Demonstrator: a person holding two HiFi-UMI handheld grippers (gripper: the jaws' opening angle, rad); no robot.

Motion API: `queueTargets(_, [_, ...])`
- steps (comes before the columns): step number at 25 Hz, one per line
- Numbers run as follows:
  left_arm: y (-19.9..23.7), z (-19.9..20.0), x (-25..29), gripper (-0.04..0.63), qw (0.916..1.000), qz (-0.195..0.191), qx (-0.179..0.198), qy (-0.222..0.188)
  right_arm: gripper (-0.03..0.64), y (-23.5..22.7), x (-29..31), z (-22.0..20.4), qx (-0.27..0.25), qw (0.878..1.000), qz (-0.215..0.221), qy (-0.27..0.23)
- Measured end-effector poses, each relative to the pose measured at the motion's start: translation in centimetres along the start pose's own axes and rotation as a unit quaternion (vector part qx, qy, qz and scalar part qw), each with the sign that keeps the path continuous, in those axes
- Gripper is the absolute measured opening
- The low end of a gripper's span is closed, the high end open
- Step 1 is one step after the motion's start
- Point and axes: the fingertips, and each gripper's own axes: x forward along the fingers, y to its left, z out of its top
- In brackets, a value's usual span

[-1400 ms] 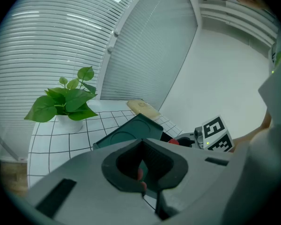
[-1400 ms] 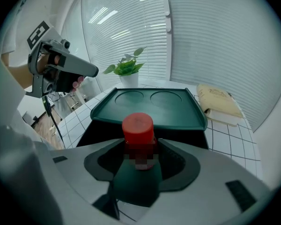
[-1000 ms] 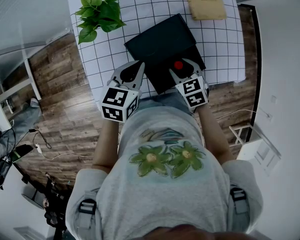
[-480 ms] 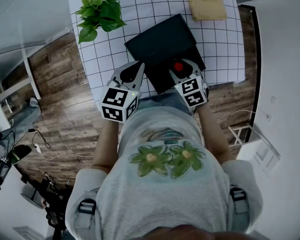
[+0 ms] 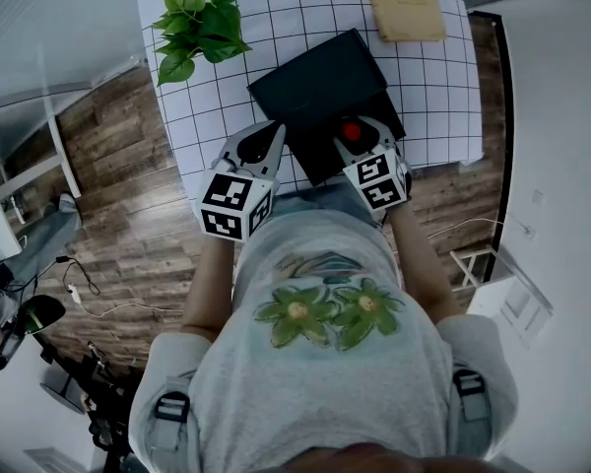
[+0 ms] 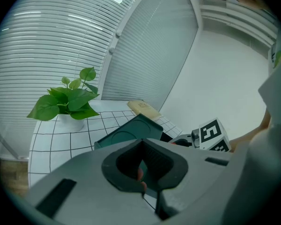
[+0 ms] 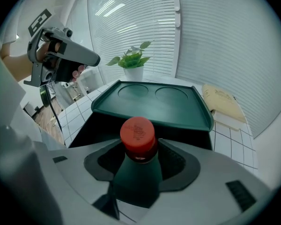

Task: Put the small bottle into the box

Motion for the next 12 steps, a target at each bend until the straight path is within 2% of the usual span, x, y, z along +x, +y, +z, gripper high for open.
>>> queueTargets(6, [0.0, 0.3, -0.6, -0.002, 1.0000, 0.001, 0.002, -0.008, 0.215, 0.2, -0.1, 0.0, -0.010, 1.000, -0.012, 0.008])
queueTargets(12, [-0.5, 0.4, -1.4, -0.002, 0.9998, 0.001, 0.009, -0.019, 0.227, 0.3, -2.5, 1.3, -0.002, 0.999, -0.025, -0.026])
